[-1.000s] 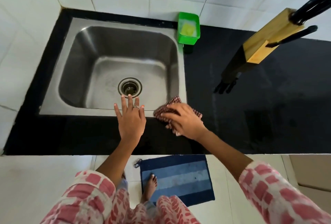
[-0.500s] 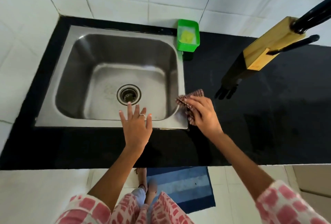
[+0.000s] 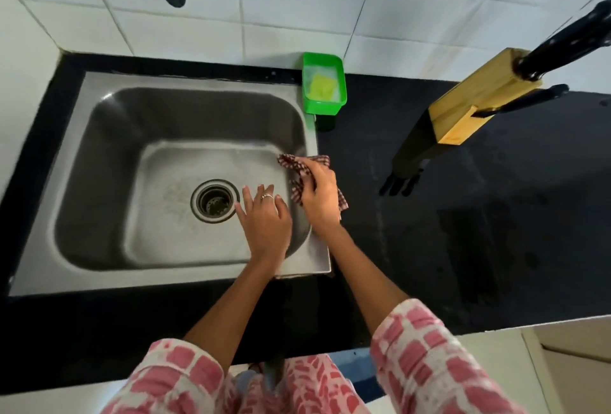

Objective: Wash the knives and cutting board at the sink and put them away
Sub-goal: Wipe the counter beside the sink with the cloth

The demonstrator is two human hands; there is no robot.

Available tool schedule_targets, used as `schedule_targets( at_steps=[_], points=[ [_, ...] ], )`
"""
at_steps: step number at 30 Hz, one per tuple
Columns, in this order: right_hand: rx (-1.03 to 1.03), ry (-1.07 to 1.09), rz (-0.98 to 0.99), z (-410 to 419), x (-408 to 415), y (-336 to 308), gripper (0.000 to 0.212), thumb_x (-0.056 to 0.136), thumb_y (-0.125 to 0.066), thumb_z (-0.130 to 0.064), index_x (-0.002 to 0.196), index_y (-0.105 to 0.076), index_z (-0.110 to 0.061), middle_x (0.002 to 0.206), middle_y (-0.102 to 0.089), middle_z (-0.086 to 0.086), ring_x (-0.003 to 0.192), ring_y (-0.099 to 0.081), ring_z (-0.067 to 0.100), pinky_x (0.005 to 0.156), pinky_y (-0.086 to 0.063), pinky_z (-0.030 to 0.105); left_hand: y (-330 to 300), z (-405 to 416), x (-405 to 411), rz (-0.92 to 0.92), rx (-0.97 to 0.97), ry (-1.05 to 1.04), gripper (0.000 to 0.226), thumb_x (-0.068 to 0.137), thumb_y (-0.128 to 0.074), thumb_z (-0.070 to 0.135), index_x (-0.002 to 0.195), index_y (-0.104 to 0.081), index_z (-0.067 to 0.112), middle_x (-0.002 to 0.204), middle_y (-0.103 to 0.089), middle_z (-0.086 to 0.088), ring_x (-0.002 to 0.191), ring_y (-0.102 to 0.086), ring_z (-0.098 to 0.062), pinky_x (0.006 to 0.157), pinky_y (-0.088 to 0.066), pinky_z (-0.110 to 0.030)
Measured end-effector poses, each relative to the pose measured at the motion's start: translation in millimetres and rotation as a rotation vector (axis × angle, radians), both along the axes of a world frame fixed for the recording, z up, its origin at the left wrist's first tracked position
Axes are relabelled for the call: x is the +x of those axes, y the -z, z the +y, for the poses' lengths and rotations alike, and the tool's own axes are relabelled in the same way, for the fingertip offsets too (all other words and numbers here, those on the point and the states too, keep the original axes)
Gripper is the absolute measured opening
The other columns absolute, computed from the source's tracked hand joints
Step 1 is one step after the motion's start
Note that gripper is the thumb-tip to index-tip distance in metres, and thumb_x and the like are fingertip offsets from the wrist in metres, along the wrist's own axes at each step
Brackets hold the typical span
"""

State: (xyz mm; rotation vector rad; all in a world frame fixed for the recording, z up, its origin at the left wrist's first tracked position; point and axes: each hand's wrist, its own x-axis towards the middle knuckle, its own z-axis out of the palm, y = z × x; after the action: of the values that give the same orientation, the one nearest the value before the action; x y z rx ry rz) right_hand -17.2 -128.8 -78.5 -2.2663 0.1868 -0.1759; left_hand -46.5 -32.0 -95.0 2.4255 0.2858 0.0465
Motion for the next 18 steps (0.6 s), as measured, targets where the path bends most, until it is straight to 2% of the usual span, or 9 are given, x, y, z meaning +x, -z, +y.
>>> schedule_targets(
  at_steps=[2,4,7,9,10,13,15,17,18],
  points=[
    [0.158,0.002,0.012,-13,19,-19,0.026,0.095,-0.045,-0.009,0.116,-0.06,-0.008,0.11,-0.065,0.006,0.102,-0.058,0.013,0.095,-0.045,0.03,-12,-2,25,-0.047,-0.084,-0.053,0.037,0.097,-0.037,0.02,0.122,-0.058,0.001,0.129,-0.057,-0.015,0.136,-0.032,-0.033,0.111,-0.021,-0.046],
    [0.275,0.045,0.002,-28,31,-40,0.024,0.096,-0.044,-0.004,0.114,-0.059,0.001,0.101,-0.064,0.002,0.087,-0.059,-0.01,0.084,-0.047,0.016,-27,-6,58,-0.096,-0.18,-0.061,0.038,0.097,-0.037,0.023,0.11,-0.062,-0.003,0.112,-0.064,-0.022,0.118,-0.05,-0.037,0.098,-0.036,-0.042],
    [0.442,0.093,-0.012,-54,51,-56,0.024,0.097,-0.04,0.002,0.115,-0.055,0.006,0.091,-0.059,-0.001,0.067,-0.059,-0.017,0.063,-0.044,0.002,-46,-22,119,0.072,-0.278,-0.021,0.043,0.098,-0.036,0.035,0.094,-0.064,0.002,0.103,-0.066,-0.022,0.102,-0.058,-0.036,0.082,-0.043,-0.034],
    [0.52,0.129,-0.035,-74,64,-57,0.025,0.097,-0.041,-0.001,0.117,-0.054,0.005,0.094,-0.061,0.005,0.066,-0.061,-0.013,0.06,-0.047,0.005,-54,-36,156,0.163,-0.279,0.043,0.049,0.096,-0.036,0.044,0.075,-0.058,0.006,0.098,-0.065,-0.022,0.098,-0.06,-0.035,0.077,-0.042,-0.033],
    [0.541,0.14,-0.052,-84,74,-55,0.025,0.097,-0.041,-0.001,0.118,-0.053,0.005,0.097,-0.061,0.006,0.068,-0.062,-0.012,0.062,-0.047,0.006,-55,-44,174,0.19,-0.281,0.067,0.051,0.094,-0.036,0.049,0.073,-0.055,0.006,0.098,-0.065,-0.022,0.096,-0.061,-0.035,0.076,-0.042,-0.033],
    [0.561,0.179,-0.075,-111,96,-43,0.025,0.097,-0.041,-0.002,0.119,-0.053,0.003,0.097,-0.061,0.006,0.07,-0.066,-0.004,0.066,-0.052,0.013,-54,-66,208,0.25,-0.321,0.057,0.058,0.091,-0.04,0.053,0.1,-0.058,-0.002,0.106,-0.063,-0.021,0.094,-0.063,-0.037,0.08,-0.052,-0.036],
    [0.565,0.18,-0.081,-125,106,-34,0.023,0.098,-0.043,-0.008,0.117,-0.055,-0.007,0.104,-0.063,0.012,0.081,-0.069,0.014,0.075,-0.057,0.03,-48,-74,221,0.25,-0.336,0.028,0.042,0.094,-0.044,0.035,0.106,-0.056,-0.004,0.111,-0.062,-0.022,0.094,-0.065,-0.038,0.081,-0.054,-0.044],
    [0.507,0.142,-0.071,-136,115,-21,0.022,0.096,-0.046,-0.02,0.115,-0.057,-0.018,0.114,-0.063,0.014,0.098,-0.065,0.031,0.088,-0.052,0.048,-42,-77,228,0.215,-0.369,-0.028,0.023,0.092,-0.042,0.012,0.097,-0.056,-0.005,0.111,-0.061,-0.023,0.092,-0.065,-0.04,0.078,-0.055,-0.047],
    [0.463,0.138,-0.046,-139,118,-13,0.024,0.094,-0.048,-0.026,0.115,-0.058,-0.021,0.116,-0.063,0.013,0.103,-0.063,0.033,0.092,-0.05,0.053,-40,-75,230,0.187,-0.374,-0.057,0.021,0.09,-0.04,0.006,0.093,-0.056,-0.006,0.11,-0.061,-0.024,0.09,-0.065,-0.041,0.076,-0.056,-0.047]
  ],
)
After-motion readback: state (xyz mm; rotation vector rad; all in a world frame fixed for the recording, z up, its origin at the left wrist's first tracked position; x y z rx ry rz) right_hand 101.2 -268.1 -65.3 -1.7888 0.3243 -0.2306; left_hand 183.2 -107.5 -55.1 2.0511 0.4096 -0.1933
